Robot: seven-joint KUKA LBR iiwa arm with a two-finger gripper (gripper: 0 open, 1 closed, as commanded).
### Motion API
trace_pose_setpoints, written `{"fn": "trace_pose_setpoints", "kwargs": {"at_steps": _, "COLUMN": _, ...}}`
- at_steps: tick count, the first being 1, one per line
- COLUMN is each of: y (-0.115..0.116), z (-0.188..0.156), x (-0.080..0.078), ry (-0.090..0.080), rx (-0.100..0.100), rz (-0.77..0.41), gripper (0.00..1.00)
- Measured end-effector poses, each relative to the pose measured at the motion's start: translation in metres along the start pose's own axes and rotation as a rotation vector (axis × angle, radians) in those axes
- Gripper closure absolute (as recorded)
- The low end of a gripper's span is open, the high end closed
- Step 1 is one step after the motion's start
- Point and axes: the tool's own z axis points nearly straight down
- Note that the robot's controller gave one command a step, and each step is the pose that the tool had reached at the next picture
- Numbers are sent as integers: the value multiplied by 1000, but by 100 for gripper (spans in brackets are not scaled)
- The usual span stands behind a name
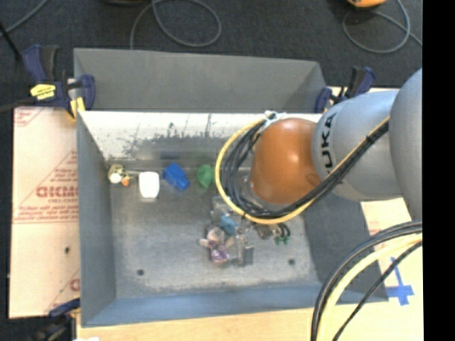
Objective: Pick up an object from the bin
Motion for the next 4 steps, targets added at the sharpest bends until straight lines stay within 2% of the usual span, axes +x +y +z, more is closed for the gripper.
{"fn": "trace_pose_setpoints", "kwargs": {"at_steps": 1, "y": -11, "z": 23, "x": -12, "ry": -4, "rx": 0, "rz": 250, "gripper": 100}}
{"fn": "trace_pose_setpoints", "kwargs": {"at_steps": 2, "y": -11, "z": 23, "x": -12, "ry": -4, "rx": 0, "rz": 251, "gripper": 100}}
{"fn": "trace_pose_setpoints", "kwargs": {"at_steps": 3, "y": -18, "z": -99, "x": -16, "ry": -8, "rx": 1, "rz": 171, "gripper": 100}}
{"fn": "trace_pose_setpoints", "kwargs": {"at_steps": 4, "y": -18, "z": -99, "x": -16, "ry": -8, "rx": 1, "rz": 171, "gripper": 100}}
